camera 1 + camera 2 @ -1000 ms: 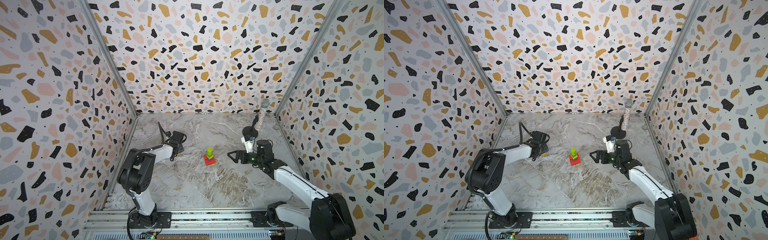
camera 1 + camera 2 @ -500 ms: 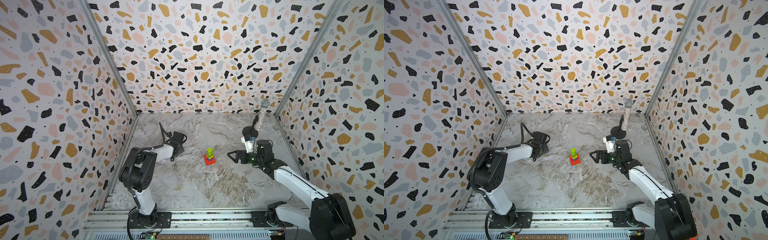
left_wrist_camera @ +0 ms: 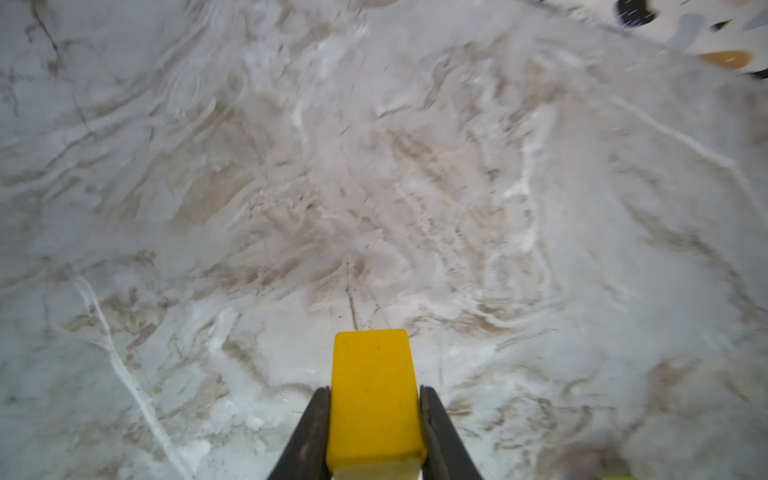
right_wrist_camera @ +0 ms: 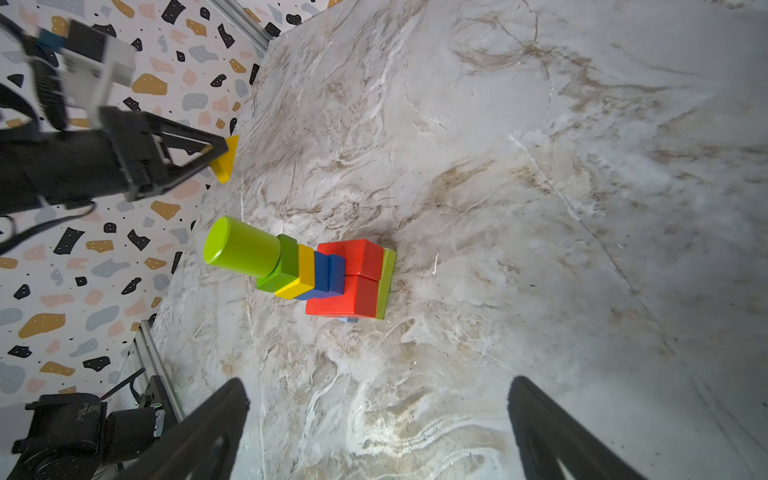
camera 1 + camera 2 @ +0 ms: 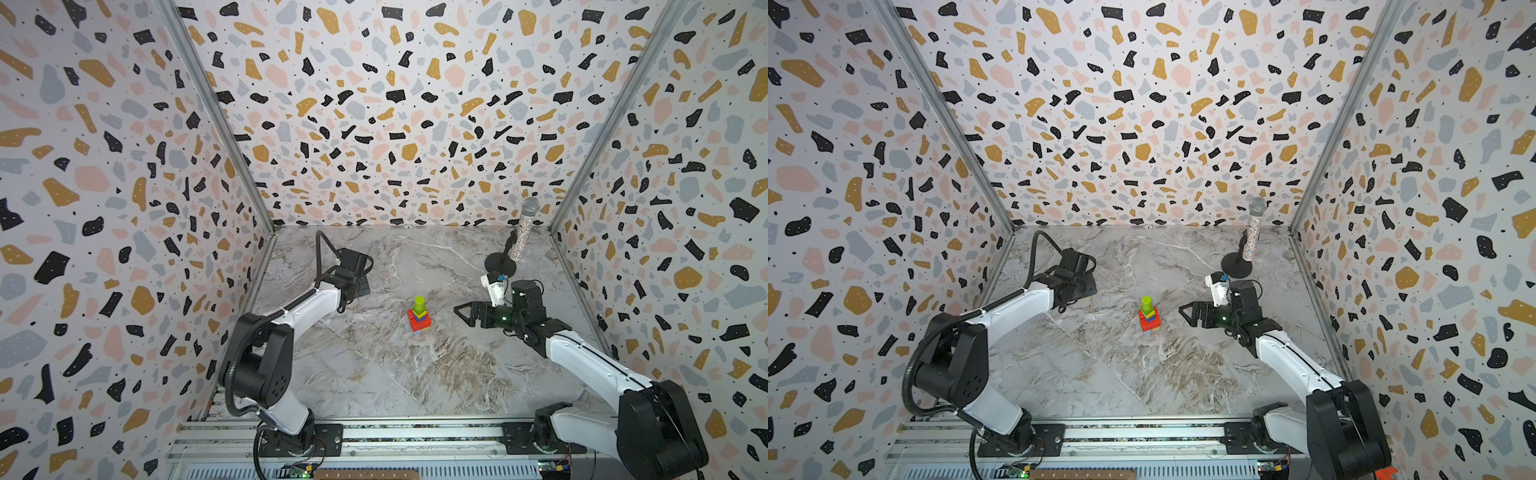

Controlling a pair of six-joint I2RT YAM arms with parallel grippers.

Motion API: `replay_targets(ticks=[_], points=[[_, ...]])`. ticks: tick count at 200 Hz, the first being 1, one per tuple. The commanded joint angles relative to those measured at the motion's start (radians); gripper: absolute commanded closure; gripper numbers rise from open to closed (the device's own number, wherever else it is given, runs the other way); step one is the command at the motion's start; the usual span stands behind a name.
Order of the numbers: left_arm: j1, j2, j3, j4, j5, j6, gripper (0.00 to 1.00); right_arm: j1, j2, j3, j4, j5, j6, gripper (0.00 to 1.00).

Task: Build the wood block tower
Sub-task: 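Lift the yellow block and carry it over the stack with the left gripper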

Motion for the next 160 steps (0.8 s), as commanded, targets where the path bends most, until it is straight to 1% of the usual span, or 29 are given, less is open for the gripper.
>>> replay_targets(ticks=[1,14,34,48,69,97,116,160], points=[[-0.026,-0.077,0.068,-0.091,0.060,0.077,0.80,-0.003,-0.005,0.011,-0.019,0.015,-0.008,0.01],[-0.041,-0.094,0.113,-0.139,0.089,0.094,0.79,-0.003,-0.005,0.011,-0.023,0.031,-0.013,0.01],[-0.083,-0.103,0.208,-0.242,0.071,0.128,0.79,-0.006,0.000,0.016,-0.034,0.052,-0.020,0.01],[-0.122,-0.106,0.268,-0.296,0.075,0.150,0.79,-0.006,0.001,0.022,-0.046,0.062,-0.027,0.01],[-0.193,-0.091,0.351,-0.372,0.110,0.196,0.79,-0.007,-0.005,0.025,-0.058,0.075,-0.031,0.01],[-0.310,-0.041,0.448,-0.484,0.037,0.248,0.79,-0.008,-0.014,0.024,-0.069,0.085,-0.036,0.01],[-0.352,-0.026,0.472,-0.511,0.011,0.252,0.80,-0.008,-0.017,0.024,-0.072,0.089,-0.038,0.01],[-0.385,-0.006,0.475,-0.504,0.008,0.234,0.82,-0.009,-0.016,0.026,-0.079,0.084,-0.042,0.01]])
